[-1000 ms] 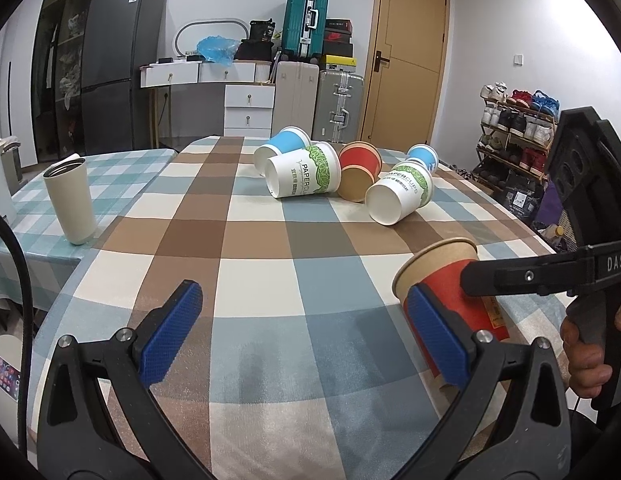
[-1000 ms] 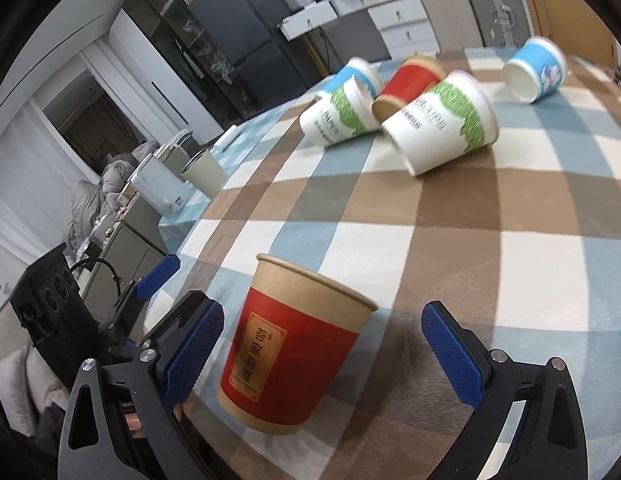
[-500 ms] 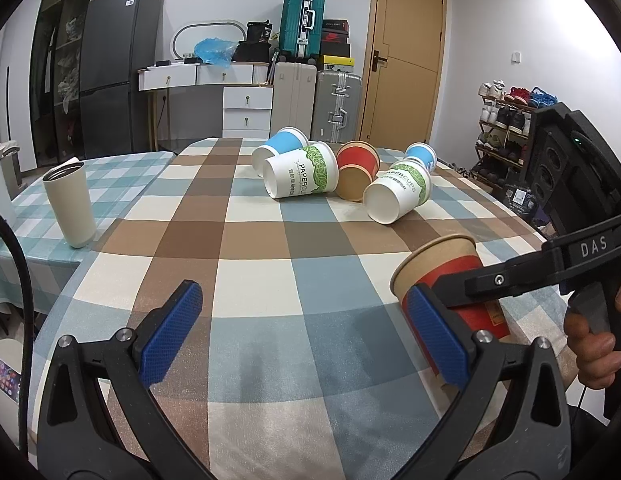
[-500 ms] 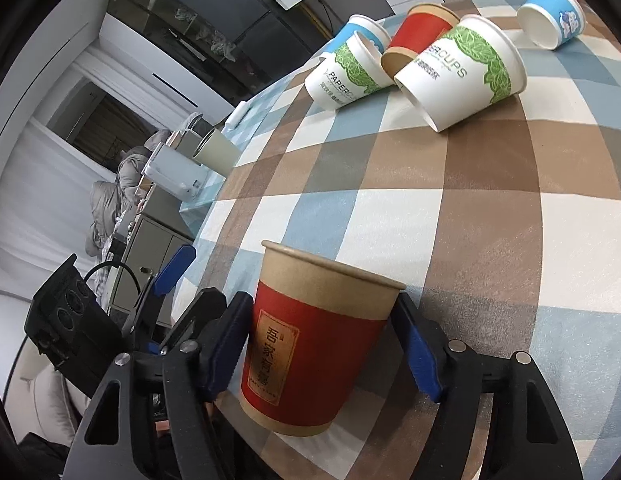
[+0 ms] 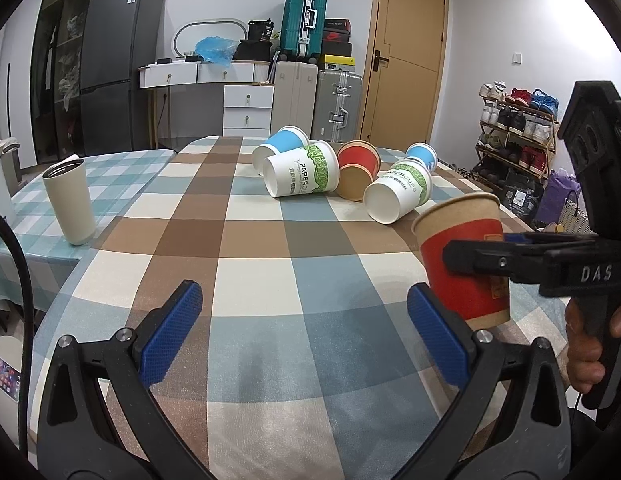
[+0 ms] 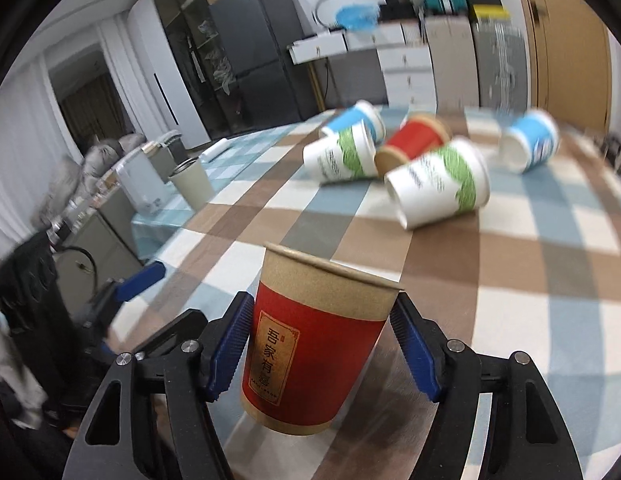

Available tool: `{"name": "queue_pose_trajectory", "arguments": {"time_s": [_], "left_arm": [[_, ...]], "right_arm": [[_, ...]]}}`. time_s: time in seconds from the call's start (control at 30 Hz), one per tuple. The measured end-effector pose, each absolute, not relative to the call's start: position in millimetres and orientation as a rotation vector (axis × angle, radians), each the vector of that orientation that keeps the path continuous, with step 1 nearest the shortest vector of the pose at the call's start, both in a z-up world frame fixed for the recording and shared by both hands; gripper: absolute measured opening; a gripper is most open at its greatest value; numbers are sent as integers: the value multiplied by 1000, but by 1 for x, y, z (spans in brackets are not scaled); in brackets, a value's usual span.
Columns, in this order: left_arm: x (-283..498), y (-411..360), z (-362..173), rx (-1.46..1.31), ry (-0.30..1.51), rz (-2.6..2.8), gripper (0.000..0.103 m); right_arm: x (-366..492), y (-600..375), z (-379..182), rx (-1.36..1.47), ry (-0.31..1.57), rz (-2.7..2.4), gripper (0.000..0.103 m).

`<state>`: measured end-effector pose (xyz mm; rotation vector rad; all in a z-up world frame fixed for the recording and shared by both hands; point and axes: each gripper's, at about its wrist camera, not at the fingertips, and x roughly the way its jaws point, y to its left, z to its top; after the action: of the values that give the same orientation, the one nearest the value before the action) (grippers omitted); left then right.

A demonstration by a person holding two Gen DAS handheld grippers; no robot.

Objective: Flip cup upright
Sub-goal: 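Rotate the right gripper to turn the red cup rim-up, then lower the upright red cup onto the tablecloth with the right gripper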

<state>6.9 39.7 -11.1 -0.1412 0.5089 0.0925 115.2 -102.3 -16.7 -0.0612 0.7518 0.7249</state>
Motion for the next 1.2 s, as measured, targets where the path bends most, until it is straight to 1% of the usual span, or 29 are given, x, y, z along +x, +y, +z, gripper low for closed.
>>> {"name": "queue_pose_trajectory", "arguments": {"time_s": [0.13,0.3,0.77,1.2], "left_arm": [[7,39,-11,-142,508,93,102],[7,39,-11,-142,509,93,102],[7,39,-12,-142,506,95,102],[7,38,-13,-141,507,93,102]], "right_arm": [[110,-94,-12,-117,663,687,71],[112,-85,-11,-152,623,647,72],[117,-80,-21,-187,643,626,71],[92,-88,-20,-247,639,694,67]]}}
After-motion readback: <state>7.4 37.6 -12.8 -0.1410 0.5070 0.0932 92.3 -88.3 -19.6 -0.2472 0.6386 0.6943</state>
